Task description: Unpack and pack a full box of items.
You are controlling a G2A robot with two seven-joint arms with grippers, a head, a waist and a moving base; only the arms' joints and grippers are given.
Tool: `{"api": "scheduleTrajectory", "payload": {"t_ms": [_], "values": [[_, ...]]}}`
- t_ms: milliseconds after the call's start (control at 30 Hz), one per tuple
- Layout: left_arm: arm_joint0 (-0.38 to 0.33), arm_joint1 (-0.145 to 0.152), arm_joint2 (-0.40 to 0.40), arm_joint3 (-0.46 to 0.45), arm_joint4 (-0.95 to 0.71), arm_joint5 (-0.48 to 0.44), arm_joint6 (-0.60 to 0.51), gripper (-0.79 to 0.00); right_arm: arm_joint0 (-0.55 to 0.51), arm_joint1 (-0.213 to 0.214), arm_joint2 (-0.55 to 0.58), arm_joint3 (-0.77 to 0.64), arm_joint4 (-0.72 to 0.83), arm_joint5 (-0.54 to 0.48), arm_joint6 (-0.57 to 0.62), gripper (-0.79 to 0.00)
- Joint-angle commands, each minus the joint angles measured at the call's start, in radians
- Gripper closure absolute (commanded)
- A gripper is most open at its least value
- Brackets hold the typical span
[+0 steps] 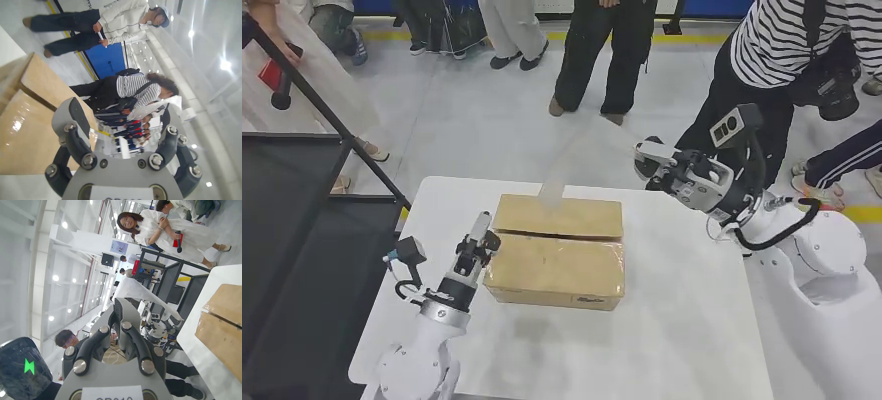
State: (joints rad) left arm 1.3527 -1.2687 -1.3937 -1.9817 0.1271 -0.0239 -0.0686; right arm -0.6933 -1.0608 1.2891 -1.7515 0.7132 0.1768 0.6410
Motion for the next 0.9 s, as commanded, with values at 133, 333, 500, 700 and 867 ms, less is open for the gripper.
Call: {"api": "scheduleTrajectory", "payload": {"t_ms": [133,333,500,700,867], "values": [[0.016,0.006,0.033,0.010,0.254,-0.106,0.000,-0.785,0.016,-0.004,-0.005,0.021,0.087,0.147,-0.029,0.000],[0.016,0.006,0.033,0.010,0.254,-0.106,0.000,-0.785,0.016,-0.004,-0.005,0.021,0.087,0.147,-0.029,0.000],[0.015,0.006,0.041,0.012,0.264,-0.113,-0.008,-0.785,-0.005,-0.007,-0.001,0.011,0.131,0.141,-0.058,0.000],[-0.014,0.002,0.083,0.043,0.342,-0.137,-0.002,-0.785,-0.022,-0.016,0.007,-0.004,0.245,0.162,-0.106,0.000],[-0.039,-0.003,0.128,0.064,0.380,-0.160,0.005,-0.785,-0.042,-0.020,0.007,-0.041,0.289,0.172,-0.119,0.000]]}}
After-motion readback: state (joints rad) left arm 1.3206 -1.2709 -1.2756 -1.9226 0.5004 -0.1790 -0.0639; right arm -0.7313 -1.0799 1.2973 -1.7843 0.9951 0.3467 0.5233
